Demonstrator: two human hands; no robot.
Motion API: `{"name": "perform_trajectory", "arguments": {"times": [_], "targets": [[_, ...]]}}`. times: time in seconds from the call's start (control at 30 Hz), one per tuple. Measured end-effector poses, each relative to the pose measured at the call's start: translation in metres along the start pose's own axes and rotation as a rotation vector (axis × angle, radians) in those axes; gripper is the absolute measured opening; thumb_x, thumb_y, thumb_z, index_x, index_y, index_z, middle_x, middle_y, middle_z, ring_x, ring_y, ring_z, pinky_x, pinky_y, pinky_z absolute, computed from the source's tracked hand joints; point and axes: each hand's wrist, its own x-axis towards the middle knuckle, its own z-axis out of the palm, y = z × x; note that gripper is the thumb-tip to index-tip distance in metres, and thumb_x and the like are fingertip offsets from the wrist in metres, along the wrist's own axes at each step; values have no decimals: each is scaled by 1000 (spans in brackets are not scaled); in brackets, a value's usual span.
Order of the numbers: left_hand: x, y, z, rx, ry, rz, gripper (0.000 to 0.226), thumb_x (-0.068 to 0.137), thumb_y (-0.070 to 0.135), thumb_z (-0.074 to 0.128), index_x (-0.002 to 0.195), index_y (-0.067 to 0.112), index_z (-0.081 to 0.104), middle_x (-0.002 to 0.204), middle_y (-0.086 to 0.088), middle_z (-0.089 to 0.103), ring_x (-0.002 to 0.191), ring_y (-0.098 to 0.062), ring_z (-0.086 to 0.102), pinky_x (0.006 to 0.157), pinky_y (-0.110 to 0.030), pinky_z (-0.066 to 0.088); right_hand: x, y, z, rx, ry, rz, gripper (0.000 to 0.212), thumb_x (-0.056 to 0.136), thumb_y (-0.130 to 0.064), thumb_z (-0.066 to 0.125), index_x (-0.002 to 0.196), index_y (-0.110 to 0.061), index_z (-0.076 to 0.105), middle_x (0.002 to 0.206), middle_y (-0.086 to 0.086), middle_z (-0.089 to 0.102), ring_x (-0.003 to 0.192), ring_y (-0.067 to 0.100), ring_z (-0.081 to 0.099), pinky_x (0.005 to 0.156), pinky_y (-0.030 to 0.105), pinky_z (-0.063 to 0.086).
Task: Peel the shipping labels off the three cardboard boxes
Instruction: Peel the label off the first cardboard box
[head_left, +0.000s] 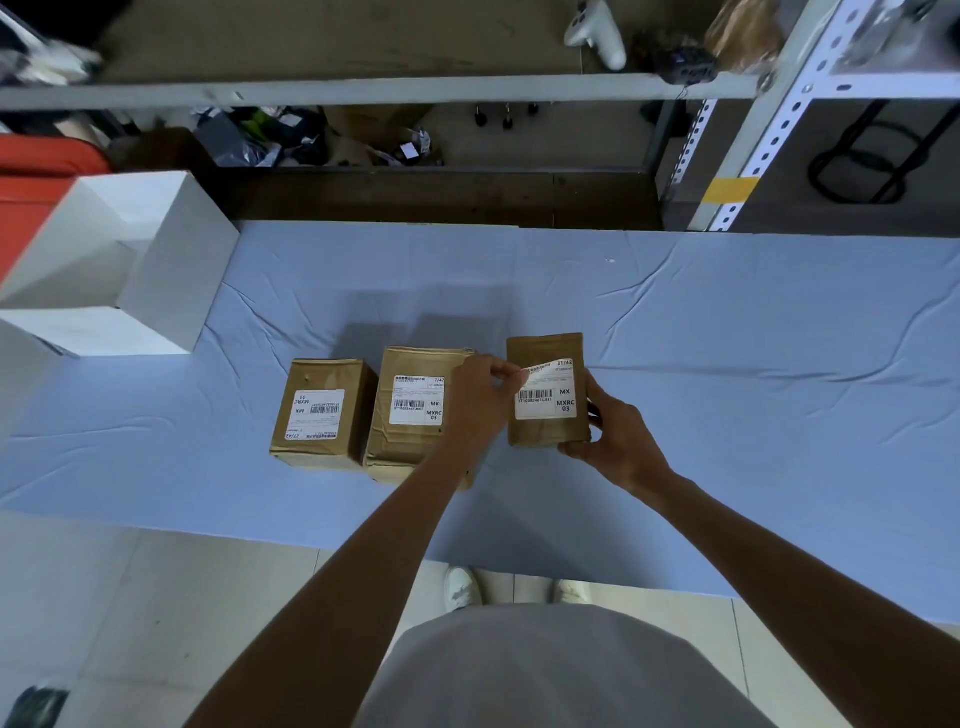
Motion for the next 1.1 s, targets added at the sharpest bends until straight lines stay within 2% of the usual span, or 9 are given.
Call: {"name": "perform_trajectory", "arguments": {"times": [0.1,0.27,0.47,0.53,0.63,0.77,0.93,1.1], "targets": [[0,0,0,-5,-1,-2,7,81,23,70,77,17,68,86,-5,72,82,-20,68,78,-36,54,0,0,1,4,2,2,93,69,-5,80,142,-36,31,104,-30,55,90,-16,58,66,0,45],[-1,0,0,-4,-10,9,11,82,23,70,83,12,70,88,-5,71,83,-17,67,74,-30,52,-1,0,1,-4,3,12,91,69,-5,80,142,-32,33,101,-35,54,88,-20,57,63,0,45],[1,-1,2,38,-14,18,13,82,24,69,85,12,71,85,0,69,77,-12,63,62,-16,43,-1,-2,0,-10,4,33,92,67,-6,81,143,-27,35,103,-21,59,83,-11,60,65,-1,45],[0,0,3,35,-11,15,12,81,24,70,85,12,71,87,-2,70,78,-13,64,65,-18,46,-2,-3,-1,-15,5,47,92,66,-6,82,143,-26,36,103,-19,59,83,-9,60,65,-1,44],[0,2,4,33,-18,10,12,82,22,70,85,11,71,90,-6,72,85,-19,67,78,-31,52,-2,-4,-2,-27,10,64,91,65,-7,83,142,-23,38,104,-16,59,87,0,60,64,-2,44],[-1,4,4,29,-39,11,14,83,22,69,86,8,69,92,-9,72,88,-22,68,82,-35,54,-2,-8,-2,-36,-7,79,93,63,-11,85,142,-22,37,106,-13,61,92,7,61,67,3,46],[-3,3,2,33,-46,11,12,84,21,67,86,9,67,95,-9,72,89,-22,68,81,-34,55,-5,-11,-2,-25,-3,73,88,63,-12,85,139,-21,42,110,-7,66,92,10,65,72,8,50],[-6,4,2,35,-44,27,16,85,20,67,92,5,69,98,-10,71,90,-21,67,75,-25,51,-6,-11,1,24,29,134,81,56,-11,88,129,-17,52,102,-10,66,86,7,66,65,7,51]]}}
